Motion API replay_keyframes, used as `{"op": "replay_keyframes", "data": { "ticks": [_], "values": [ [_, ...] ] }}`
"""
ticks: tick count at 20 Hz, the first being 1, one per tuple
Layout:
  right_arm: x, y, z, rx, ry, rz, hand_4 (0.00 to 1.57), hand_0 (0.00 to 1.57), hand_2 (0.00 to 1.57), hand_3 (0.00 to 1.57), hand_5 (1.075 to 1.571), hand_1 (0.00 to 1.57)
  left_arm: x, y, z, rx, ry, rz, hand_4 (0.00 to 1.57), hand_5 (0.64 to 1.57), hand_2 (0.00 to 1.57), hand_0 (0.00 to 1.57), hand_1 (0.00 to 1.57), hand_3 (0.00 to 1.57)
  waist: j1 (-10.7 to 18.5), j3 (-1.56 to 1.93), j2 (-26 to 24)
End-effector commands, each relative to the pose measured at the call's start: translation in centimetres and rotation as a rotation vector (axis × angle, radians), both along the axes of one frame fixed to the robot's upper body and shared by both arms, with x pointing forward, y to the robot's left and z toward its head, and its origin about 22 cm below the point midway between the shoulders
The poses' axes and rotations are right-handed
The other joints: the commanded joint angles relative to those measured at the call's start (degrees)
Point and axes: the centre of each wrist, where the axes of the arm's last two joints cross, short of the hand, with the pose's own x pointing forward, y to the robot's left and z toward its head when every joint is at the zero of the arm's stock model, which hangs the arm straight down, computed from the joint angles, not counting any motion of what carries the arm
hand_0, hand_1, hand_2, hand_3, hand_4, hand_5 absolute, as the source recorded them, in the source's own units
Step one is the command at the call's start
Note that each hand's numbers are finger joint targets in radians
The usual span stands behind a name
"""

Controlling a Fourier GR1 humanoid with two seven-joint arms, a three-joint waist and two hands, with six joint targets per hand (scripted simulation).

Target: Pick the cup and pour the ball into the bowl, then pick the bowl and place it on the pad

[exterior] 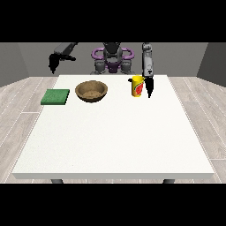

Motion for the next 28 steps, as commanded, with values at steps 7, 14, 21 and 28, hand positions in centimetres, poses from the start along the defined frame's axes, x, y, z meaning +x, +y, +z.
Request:
{"op": "replay_keyframes", "data": {
  "ticks": [7, 14, 21, 28],
  "values": [
    [1.1, 1.1, 2.2, -0.017, -0.107, 0.057, 0.00, 0.00, 0.00, 0.00, 1.571, 0.00, 1.8, 0.5, -0.7, -0.009, -0.103, 0.082, 0.76, 1.320, 0.00, 0.00, 0.00, 0.00, -3.58, -0.06, 6.30],
    [1.1, -4.1, 1.5, -0.027, -0.078, 0.000, 0.00, 0.00, 0.00, 0.00, 1.570, 0.00, 0.2, -2.3, -1.7, 0.304, -0.044, 0.136, 1.48, 1.250, 1.57, 1.32, 1.32, 1.57, -3.37, 0.04, 3.89],
    [0.9, -4.1, -0.9, -0.009, 0.137, -0.059, 0.00, 0.00, 0.00, 0.00, 1.570, 0.00, 1.9, -0.3, 1.1, 0.557, 0.096, 0.103, 1.55, 1.306, 1.57, 1.35, 1.35, 1.57, 1.68, 0.15, -9.23],
    [0.4, -5.8, -2.1, 0.012, 0.136, -0.061, 0.00, 0.00, 0.00, 0.00, 1.568, 0.00, 8.0, 5.5, 11.7, 0.849, 0.099, 0.246, 1.57, 1.282, 1.57, 1.46, 1.46, 1.57, 1.11, 0.17, -8.67]
  ]
}}
